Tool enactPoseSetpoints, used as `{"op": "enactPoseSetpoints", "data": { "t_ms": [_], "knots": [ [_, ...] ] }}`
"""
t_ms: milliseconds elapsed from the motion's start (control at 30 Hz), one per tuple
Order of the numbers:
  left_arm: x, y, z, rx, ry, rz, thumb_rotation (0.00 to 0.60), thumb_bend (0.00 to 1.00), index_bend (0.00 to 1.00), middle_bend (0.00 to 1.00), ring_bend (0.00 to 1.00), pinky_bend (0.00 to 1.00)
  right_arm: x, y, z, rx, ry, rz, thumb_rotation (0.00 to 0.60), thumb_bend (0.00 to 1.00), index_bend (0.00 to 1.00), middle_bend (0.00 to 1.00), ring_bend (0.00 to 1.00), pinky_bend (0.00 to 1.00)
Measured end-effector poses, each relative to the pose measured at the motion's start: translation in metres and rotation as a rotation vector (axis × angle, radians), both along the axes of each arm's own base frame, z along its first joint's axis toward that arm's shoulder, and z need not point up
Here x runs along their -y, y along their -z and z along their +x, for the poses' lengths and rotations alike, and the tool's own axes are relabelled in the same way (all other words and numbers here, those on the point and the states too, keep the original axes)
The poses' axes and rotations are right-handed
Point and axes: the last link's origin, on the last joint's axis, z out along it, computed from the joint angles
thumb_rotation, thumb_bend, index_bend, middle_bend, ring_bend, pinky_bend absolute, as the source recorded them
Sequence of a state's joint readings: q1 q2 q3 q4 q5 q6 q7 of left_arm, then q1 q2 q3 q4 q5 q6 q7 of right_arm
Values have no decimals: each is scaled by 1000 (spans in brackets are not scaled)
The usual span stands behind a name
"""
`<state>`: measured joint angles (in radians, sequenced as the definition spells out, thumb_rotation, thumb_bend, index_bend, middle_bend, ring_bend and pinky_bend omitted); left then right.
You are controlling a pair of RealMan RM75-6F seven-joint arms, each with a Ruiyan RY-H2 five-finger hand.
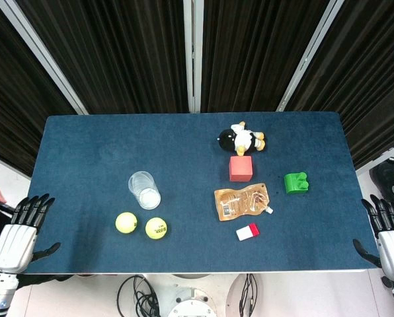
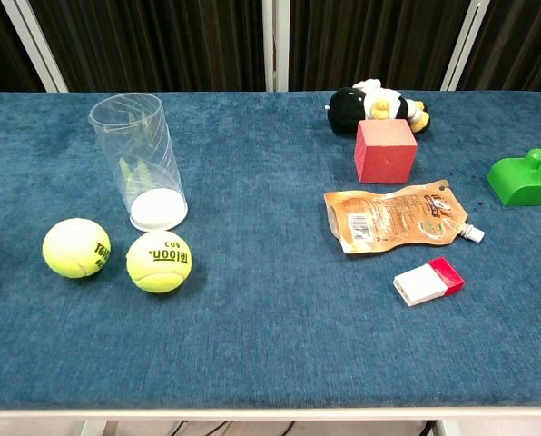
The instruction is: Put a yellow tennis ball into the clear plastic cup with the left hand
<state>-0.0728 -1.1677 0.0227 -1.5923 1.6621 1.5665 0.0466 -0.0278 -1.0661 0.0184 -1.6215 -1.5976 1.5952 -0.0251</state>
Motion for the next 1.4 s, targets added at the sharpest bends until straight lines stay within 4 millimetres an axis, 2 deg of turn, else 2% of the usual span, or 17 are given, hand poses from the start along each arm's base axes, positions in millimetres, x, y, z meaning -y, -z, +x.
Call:
{"op": "enactPoseSetpoints", "data": {
  "t_ms": [500, 667, 833, 1067, 1200, 1400],
  "knots": [
    [1, 2, 6, 9, 41, -19, 600, 100, 0, 0, 0, 0, 1, -3, 3, 5, -8, -12, 600, 204, 0, 0, 0, 0],
    [2, 11, 13, 4, 79, -78, 600, 104, 0, 0, 0, 36, 3, -4, 5, 5, -10, -17, 600, 204, 0, 0, 0, 0],
    [-4, 33, 23, -20, 127, -185, 600, 115, 6, 0, 0, 75, 3, -5, 7, -1, -14, -17, 600, 204, 0, 0, 0, 0],
    [-22, 77, 46, -23, 229, -296, 600, 121, 26, 0, 0, 80, 1, -10, 8, 10, -16, -33, 600, 205, 0, 0, 0, 0],
    [-31, 98, 50, -23, 236, -341, 600, 123, 26, 0, 0, 80, -1, -14, 6, 9, -15, -39, 600, 205, 0, 0, 0, 0],
    [-47, 118, 46, -29, 210, -370, 600, 140, 32, 0, 0, 84, -1, -19, 3, 18, -6, -51, 600, 205, 0, 0, 0, 0]
  ]
}}
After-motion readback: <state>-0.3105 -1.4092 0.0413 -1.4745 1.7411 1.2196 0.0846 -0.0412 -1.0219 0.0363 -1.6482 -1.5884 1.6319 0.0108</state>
